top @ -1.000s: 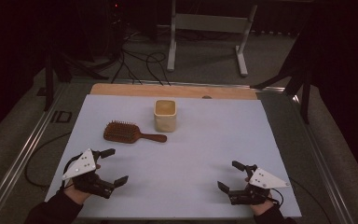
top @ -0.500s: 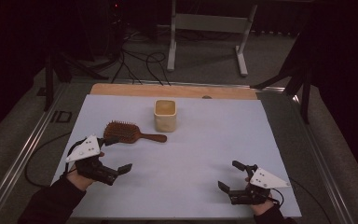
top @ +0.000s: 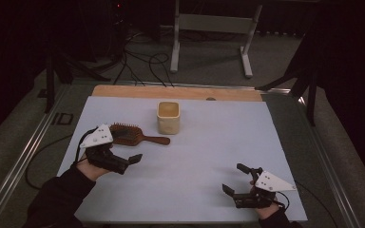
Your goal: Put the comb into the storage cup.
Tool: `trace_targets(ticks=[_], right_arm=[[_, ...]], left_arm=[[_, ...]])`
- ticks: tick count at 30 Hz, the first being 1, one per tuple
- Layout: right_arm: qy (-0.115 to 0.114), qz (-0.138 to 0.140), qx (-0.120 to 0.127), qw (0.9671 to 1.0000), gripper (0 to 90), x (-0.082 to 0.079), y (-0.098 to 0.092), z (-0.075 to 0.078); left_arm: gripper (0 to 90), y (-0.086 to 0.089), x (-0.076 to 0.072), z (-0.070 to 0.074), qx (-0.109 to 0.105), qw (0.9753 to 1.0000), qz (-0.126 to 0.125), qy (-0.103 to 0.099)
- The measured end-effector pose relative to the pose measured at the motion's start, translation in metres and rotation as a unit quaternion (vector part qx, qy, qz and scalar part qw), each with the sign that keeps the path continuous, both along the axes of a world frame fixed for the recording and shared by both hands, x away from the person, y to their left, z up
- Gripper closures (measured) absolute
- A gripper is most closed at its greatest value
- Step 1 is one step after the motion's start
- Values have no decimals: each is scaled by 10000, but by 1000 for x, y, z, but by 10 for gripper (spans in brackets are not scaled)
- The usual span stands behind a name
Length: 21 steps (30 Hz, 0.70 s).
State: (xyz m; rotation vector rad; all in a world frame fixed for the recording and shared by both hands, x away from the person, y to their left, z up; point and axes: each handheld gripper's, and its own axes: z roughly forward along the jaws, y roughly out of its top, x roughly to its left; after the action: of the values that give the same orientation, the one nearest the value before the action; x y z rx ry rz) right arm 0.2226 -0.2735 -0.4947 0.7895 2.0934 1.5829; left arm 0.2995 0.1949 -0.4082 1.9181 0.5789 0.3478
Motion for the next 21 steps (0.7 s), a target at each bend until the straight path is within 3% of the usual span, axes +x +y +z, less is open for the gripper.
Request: trace_targets(ticks=[10, 16, 21], right_arm=[[16, 14, 30, 10000, 96, 0, 0, 0], [15, 22, 50, 10000, 96, 0, -1, 1], [11, 25, 49, 10000, 96, 0, -1, 0]], left_arm=[[2, -17, 24, 3, 188, 9997, 10, 153], [30, -28, 37, 0, 277, 9989, 50, 386], [70, -33, 47, -4, 338, 9986, 98, 399]])
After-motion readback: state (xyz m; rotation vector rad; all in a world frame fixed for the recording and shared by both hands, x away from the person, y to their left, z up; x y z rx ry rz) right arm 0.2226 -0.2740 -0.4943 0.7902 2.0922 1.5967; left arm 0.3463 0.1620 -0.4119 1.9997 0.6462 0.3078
